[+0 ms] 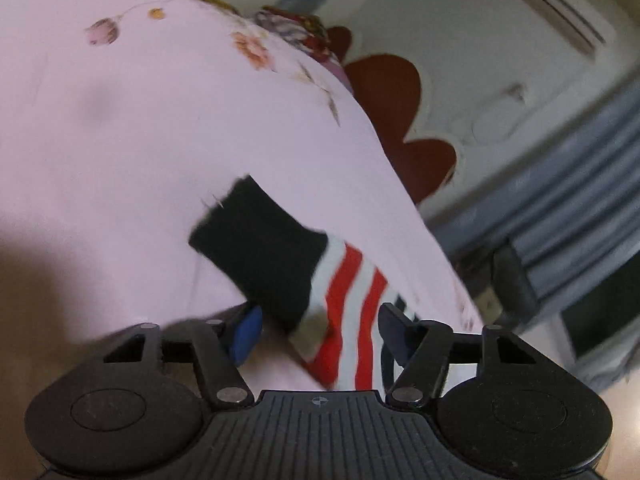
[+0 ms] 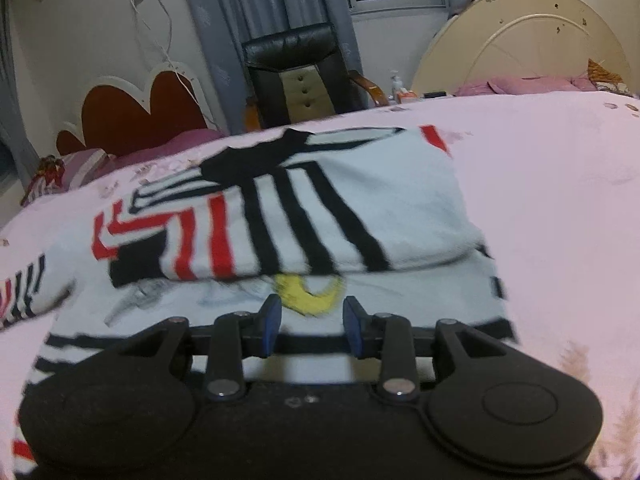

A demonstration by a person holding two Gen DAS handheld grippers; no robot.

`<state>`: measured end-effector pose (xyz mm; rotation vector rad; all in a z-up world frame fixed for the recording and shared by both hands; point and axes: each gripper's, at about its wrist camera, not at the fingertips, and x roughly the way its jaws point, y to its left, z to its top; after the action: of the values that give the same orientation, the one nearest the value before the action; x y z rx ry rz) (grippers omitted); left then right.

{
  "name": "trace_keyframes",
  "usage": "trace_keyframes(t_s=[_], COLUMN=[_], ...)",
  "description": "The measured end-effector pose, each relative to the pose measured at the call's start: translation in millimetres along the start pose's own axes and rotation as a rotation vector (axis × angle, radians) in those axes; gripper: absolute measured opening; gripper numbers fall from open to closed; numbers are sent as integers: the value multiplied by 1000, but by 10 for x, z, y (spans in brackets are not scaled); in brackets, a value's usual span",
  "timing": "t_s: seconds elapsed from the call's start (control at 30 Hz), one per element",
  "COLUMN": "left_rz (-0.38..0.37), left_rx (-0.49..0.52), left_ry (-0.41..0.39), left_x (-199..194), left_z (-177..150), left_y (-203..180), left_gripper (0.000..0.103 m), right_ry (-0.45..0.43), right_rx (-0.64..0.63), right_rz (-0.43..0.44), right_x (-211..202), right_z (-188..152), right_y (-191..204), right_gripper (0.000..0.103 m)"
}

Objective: Fold small clothes

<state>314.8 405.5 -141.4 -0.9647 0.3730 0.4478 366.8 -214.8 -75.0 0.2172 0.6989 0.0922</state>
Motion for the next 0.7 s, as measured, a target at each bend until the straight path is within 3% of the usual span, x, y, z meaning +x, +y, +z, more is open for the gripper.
trace_keyframes(t_s=[0.07, 0.13, 0.23, 0.3, 0.37, 0.53, 0.6, 0.7], left_rz=[24, 56, 56, 12, -87, -304, -350, -386], left_rx=[-3, 3, 84, 258, 428, 804, 877, 910], left_ry=[-3, 1, -18, -47, -20, 152, 199, 292], left_x=[77, 126, 70, -42, -102, -95, -66, 75], left_z=[36, 58, 23, -69, -271, -1318, -1763, -2315], left_y=[-2, 18, -82, -391, -790, -1933, -2281, -2714], left_gripper=[44, 5, 5, 5, 5, 5, 5, 5], right_ry=[-3, -7, -10, -14, -25, -34, -38, -49], right_rx=[18, 35, 51, 53, 44, 67, 82, 105], right_rz=[15, 27, 37, 39, 40, 35, 36, 40], right_x=[43, 90, 123, 106, 75, 9, -16, -71], right_z=[49, 95, 141, 160, 166, 156, 154, 173], right_y=[104, 200, 300, 339, 356, 234, 163, 8], right_gripper=[34, 34, 34, 34, 34, 34, 34, 34])
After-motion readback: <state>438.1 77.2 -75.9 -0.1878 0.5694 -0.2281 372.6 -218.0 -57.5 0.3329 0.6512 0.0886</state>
